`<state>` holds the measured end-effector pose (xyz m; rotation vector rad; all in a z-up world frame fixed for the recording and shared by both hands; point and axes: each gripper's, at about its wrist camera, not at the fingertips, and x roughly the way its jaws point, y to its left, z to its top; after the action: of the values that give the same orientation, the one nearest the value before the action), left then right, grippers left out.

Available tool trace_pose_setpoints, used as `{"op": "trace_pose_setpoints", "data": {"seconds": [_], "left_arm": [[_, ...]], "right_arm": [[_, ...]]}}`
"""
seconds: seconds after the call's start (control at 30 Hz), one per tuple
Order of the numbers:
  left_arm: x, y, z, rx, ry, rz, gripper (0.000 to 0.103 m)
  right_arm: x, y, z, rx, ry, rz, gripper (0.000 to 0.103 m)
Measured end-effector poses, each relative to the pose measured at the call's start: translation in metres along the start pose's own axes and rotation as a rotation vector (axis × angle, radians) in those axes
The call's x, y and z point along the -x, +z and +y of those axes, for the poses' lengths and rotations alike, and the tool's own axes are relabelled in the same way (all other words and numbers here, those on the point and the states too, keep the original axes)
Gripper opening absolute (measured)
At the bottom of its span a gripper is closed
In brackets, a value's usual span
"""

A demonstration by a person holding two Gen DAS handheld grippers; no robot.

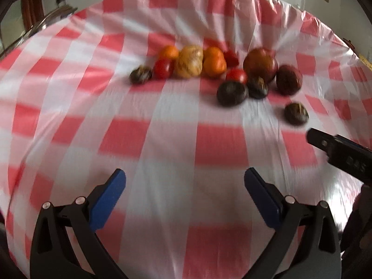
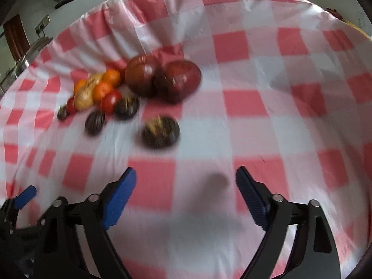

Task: Organize fruits
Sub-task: 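Grasp a dark brown round fruit with the right tool while the left tool grasps another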

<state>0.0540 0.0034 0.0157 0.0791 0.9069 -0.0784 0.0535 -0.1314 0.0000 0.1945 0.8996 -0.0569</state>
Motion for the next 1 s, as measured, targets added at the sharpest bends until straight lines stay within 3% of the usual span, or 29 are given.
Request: {"op": "trace_pose_setpoints", "data": {"seconds": [0.2, 0.27, 0.33, 0.5, 0.57, 0.6, 0.7, 0.77, 0.8, 1.0], "left_arm": [[-0.028, 0.042, -0.007, -0.03, -0.023, -0.013, 0.101], [-0.036, 0.051, -0.012, -0.042, -0.041, -0.014, 0.098], [-0.046, 0.06, -0.019, -0.054, -0.05, -0.004, 0.092], [-0.062, 0.073, -0.044, -0.106, -0.084, 0.01, 0.083], [-0.067, 0.075, -0.052, -0.122, -0.079, 0.012, 0.074], [-0.07, 0.076, -0.054, -0.125, -0.079, 0.02, 0.064], [-0.072, 0.079, -0.055, -0.103, -0.097, 0.017, 0.057], [-0.072, 0.079, -0.053, -0.089, -0.098, 0.007, 0.049], [-0.071, 0.078, -0.051, -0.081, -0.105, 0.003, 0.04], [-0.075, 0.074, -0.028, -0.019, -0.133, 0.001, 0.04]], "right_arm": [[-0.028, 0.029, 0.019, 0.057, 0.003, 0.035, 0.065], [-0.031, 0.031, 0.024, 0.098, -0.011, 0.029, 0.051], [-0.03, 0.031, 0.026, 0.124, -0.034, 0.021, 0.043], [-0.027, 0.029, 0.01, 0.064, -0.061, -0.008, 0.043], [-0.025, 0.029, 0.003, 0.043, -0.048, -0.013, 0.043], [-0.025, 0.028, 0.002, 0.042, -0.049, -0.015, 0.043], [-0.024, 0.026, 0.004, 0.061, -0.053, -0.022, 0.043], [-0.023, 0.026, 0.003, 0.059, -0.054, -0.021, 0.043], [-0.024, 0.027, 0.003, 0.057, -0.054, -0.021, 0.043], [-0.026, 0.028, 0.005, 0.061, -0.067, -0.015, 0.043]]}}
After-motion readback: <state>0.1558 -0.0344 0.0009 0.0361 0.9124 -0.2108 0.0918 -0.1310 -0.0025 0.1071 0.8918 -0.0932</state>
